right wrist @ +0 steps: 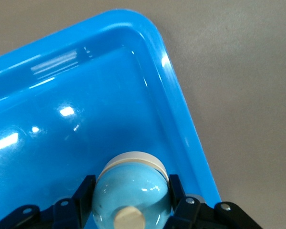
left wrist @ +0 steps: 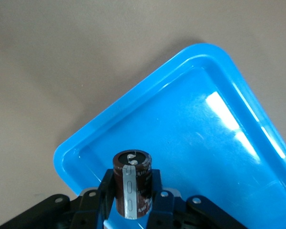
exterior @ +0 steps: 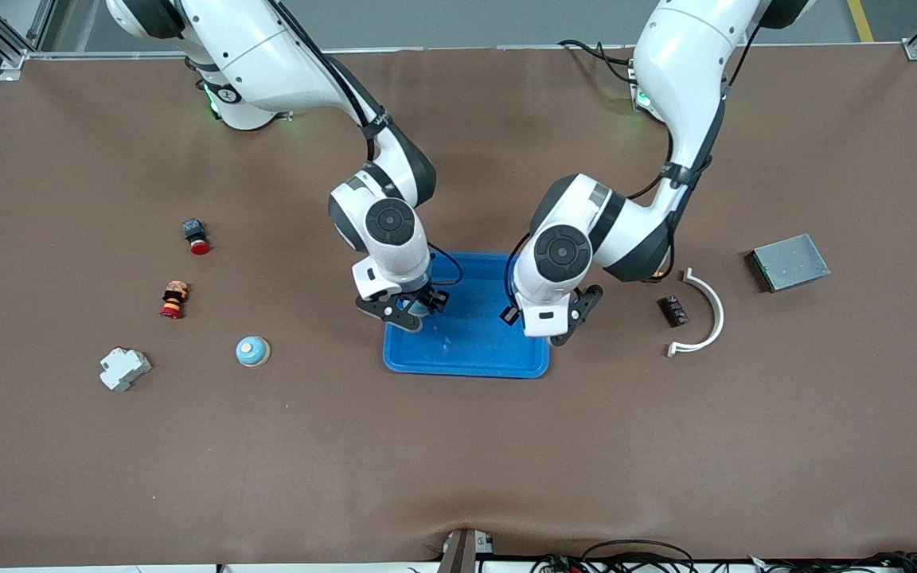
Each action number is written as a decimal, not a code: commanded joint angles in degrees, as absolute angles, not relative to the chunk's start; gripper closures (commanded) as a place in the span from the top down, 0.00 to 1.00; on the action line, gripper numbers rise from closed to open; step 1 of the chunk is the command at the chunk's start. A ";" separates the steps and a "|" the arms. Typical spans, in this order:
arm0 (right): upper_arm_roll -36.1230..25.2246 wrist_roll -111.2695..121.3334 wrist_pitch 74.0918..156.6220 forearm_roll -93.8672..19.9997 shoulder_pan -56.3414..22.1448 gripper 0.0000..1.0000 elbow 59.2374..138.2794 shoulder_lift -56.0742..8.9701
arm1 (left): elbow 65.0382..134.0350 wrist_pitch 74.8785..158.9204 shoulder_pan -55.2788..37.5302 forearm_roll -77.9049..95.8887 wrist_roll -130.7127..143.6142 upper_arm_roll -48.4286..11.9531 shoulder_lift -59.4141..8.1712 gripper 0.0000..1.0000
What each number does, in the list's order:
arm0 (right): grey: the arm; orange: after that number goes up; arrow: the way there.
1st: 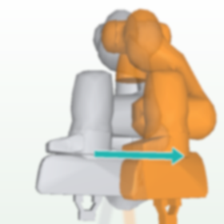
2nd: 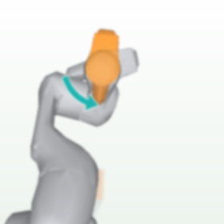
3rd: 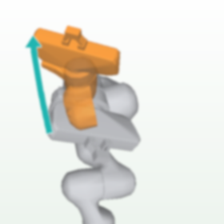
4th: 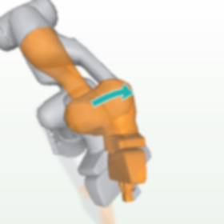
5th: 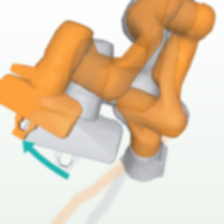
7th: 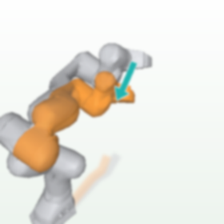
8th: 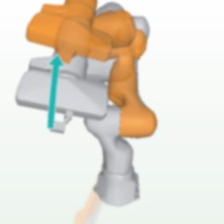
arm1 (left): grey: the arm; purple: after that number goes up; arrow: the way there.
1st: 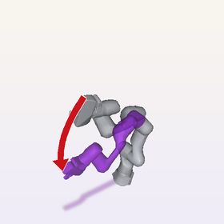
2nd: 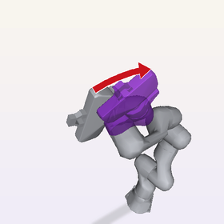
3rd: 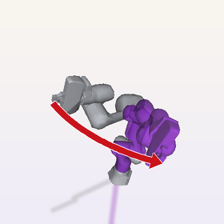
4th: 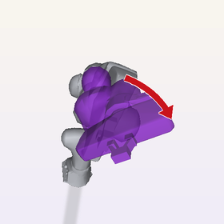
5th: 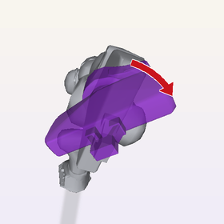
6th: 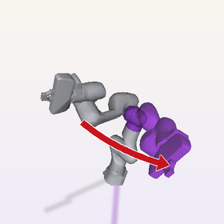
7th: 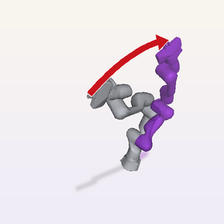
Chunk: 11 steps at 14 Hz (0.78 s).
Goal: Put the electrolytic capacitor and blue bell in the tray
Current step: 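Carry the bell and capacitor over the blue tray with both grippers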
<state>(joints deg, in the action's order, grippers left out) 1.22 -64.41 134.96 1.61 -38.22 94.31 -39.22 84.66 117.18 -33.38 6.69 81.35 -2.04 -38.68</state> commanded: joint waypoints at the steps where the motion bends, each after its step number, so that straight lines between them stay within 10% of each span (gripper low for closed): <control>1: 0.53 -66.88 134.12 3.08 -39.55 0.00 92.72 -40.51 | 83.85 119.52 -34.27 6.94 81.39 -1.41 -40.60 0.07; 11: 0.62 -70.05 139.48 2.64 -40.08 0.00 92.72 -43.42 | 84.37 121.38 -35.94 6.33 81.74 -1.23 -45.08 0.07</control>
<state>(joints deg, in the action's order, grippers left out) 1.22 -68.45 139.13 2.19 -39.21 94.24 -42.09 84.67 120.95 -34.78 6.69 81.25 -2.01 -44.52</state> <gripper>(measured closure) 0.330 0.661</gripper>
